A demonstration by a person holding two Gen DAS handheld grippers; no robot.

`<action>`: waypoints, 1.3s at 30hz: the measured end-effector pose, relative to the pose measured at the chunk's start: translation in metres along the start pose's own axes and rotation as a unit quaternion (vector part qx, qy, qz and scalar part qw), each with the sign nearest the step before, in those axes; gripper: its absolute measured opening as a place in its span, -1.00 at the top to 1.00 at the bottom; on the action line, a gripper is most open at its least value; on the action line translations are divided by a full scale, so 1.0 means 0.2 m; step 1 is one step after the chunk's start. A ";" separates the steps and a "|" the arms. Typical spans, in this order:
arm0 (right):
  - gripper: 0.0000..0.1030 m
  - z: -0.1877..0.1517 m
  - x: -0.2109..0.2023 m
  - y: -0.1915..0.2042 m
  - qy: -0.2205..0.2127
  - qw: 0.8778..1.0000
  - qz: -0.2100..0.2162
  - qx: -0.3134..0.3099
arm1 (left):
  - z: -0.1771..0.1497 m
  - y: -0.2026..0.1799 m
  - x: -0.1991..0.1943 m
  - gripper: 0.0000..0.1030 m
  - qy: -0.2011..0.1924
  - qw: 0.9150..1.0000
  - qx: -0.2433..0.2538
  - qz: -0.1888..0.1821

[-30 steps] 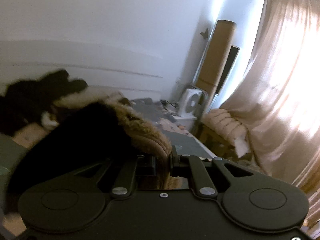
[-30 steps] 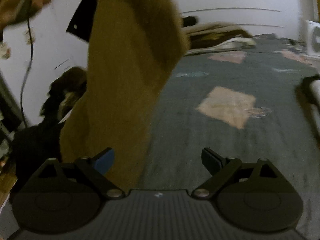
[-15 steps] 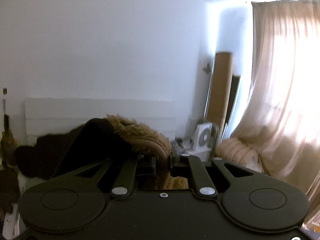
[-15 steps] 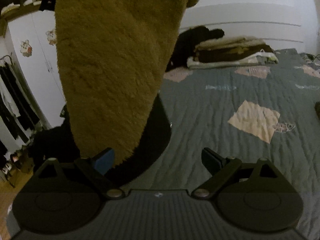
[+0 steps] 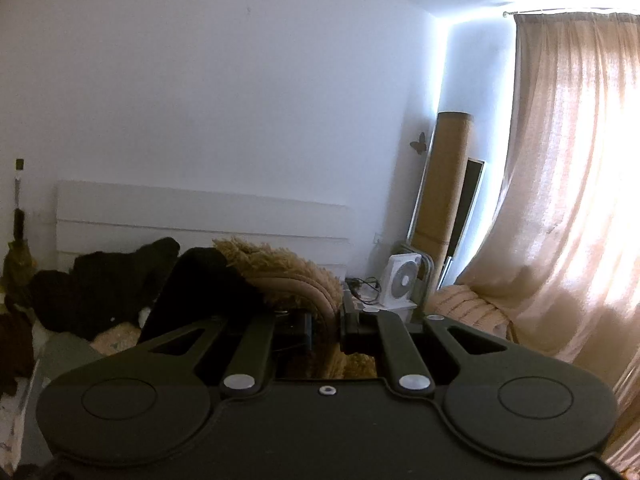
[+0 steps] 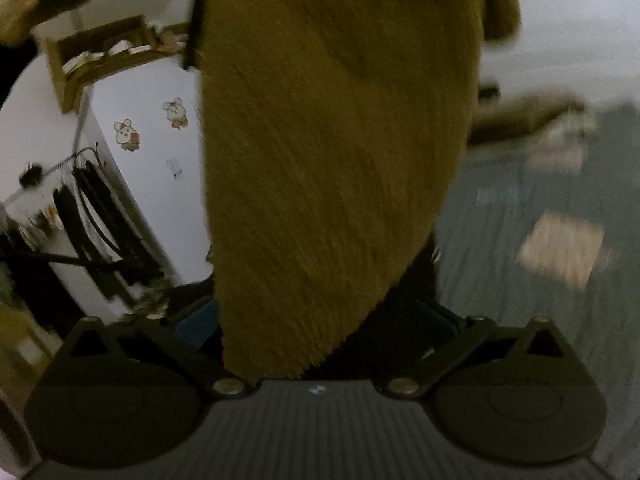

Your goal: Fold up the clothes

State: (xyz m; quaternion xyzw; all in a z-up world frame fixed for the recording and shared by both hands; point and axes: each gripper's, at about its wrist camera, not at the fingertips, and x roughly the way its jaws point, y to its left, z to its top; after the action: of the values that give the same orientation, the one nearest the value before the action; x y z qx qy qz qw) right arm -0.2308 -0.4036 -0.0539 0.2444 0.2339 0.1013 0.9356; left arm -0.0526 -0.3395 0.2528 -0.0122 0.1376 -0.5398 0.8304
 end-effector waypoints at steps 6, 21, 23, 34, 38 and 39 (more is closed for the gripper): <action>-0.74 -0.09 0.16 -0.04 0.026 0.993 0.081 0.080 | 0.00 -0.02 -0.07 0.77 0.000 1.000 0.005 -0.008; 0.86 0.28 -0.36 -0.47 0.040 0.978 0.139 0.148 | -0.17 0.31 -0.49 0.77 0.010 0.997 -0.017 0.073; 0.86 0.35 -0.43 -0.52 0.052 0.982 0.120 0.136 | -0.24 0.33 -0.50 0.77 0.024 0.996 -0.025 0.078; 0.87 0.66 -0.21 -0.84 0.203 0.977 -0.058 0.018 | -0.94 0.75 -0.05 0.77 0.132 0.977 -0.146 0.082; 0.87 0.73 0.04 -1.07 0.235 0.965 -0.119 0.019 | -1.25 0.98 0.18 0.77 0.174 0.964 -0.179 0.086; 0.87 0.74 0.10 -1.14 0.240 0.961 -0.131 0.023 | -1.33 1.02 0.22 0.77 0.183 0.962 -0.184 0.087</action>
State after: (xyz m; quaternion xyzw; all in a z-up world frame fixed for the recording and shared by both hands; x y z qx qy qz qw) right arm -0.1241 -0.6543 -0.0630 0.2015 0.4843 0.0277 0.8509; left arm 0.0825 -0.2594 -0.0468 -0.0541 0.3844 -0.4239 0.8183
